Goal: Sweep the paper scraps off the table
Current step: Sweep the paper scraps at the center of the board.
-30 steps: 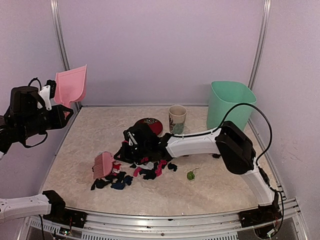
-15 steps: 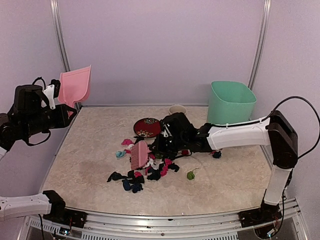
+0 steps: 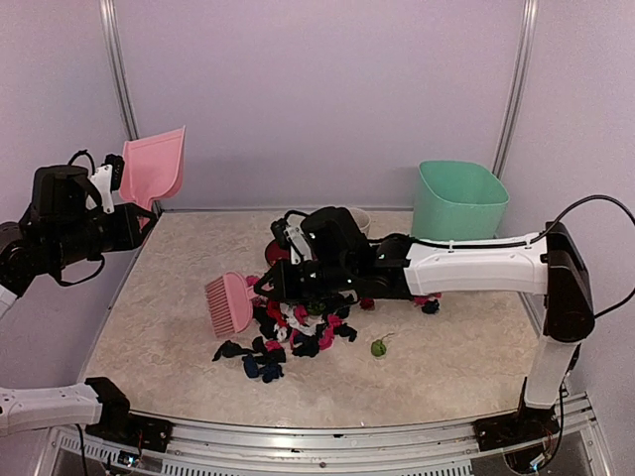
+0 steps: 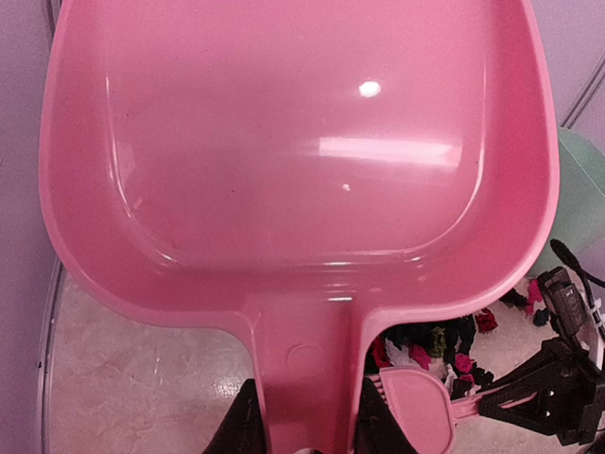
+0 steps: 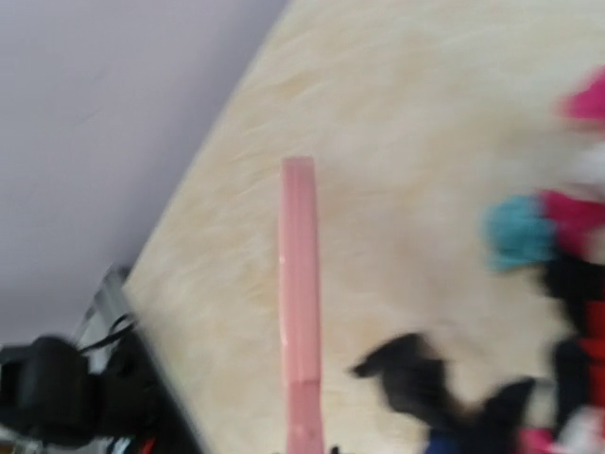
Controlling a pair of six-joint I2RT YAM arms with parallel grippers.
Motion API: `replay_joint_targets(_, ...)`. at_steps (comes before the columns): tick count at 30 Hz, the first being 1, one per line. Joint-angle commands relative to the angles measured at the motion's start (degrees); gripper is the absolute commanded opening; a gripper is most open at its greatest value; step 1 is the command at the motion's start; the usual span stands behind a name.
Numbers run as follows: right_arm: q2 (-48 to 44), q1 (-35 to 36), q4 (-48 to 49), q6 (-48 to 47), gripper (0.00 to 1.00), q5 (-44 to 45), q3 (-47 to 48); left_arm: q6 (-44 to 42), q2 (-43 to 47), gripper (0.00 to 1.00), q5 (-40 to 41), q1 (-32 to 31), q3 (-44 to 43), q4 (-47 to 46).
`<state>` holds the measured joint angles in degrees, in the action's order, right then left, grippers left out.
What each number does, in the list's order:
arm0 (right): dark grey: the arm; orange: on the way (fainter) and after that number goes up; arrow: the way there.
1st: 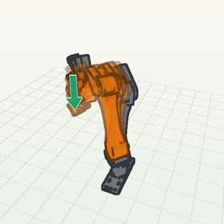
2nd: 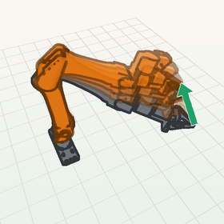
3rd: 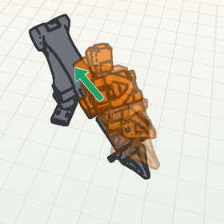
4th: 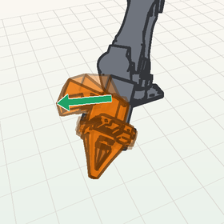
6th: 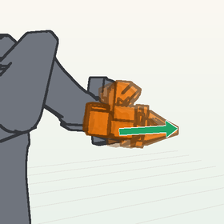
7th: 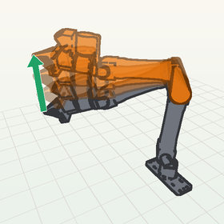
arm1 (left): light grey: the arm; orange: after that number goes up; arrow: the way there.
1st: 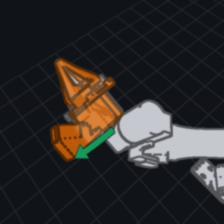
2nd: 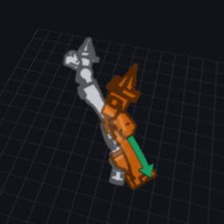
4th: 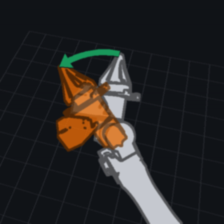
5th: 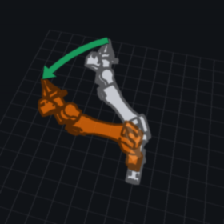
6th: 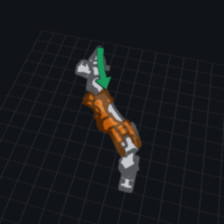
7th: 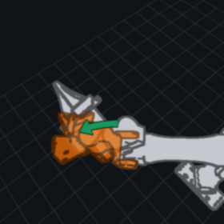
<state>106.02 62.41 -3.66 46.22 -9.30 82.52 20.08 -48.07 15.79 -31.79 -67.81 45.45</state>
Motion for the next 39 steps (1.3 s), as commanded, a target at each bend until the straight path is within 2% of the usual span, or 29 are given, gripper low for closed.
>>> replay_joint_targets(1, 7.68, 1.75, 0.50, -2.55, 0.00, -7.84, 6.60, -0.59, 0.47, 0.00, -0.32, 0.46, -0.03, -1.42)
replay_joint_targets(7, 17.46, 2.78, -3.09, -2.99, 0.00, -14.10, 14.63, 0.20, 1.06, 0.00, -1.06, 0.47, -0.22, -0.06)
replay_joint_targets(12, 18.77, 2.81, -7.42, -4.10, 0.00, -12.57, 13.18, 0.74, 1.40, 0.00, -1.42, 0.50, -0.07, 0.77)
replay_joint_targets(20, 8.35, 1.36, -9.63, -5.48, 0.00, -2.18, -0.69, 0.75, 0.07, 0.00, -2.16, 0.45, 0.10, -0.54)
replay_joint_targets(30, -8.87, -2.56, -13.42, -6.28, 0.00, 6.14, -17.09, 2.10, -0.80, 0.00, -2.19, 0.48, 3.13, -5.20)
replay_joint_targets(34, -15.24, -3.58, -14.58, -8.11, 0.00, 6.59, -19.60, 2.67, -1.68, 0.00, -2.26, 0.44, 4.38, -6.85)
replay_joint_targets(39, -21.65, -3.57, -16.12, -10.87, 0.00, 6.14, -17.51, 3.16, -2.52, 0.00, -1.71, 0.50, 5.88, -8.19)
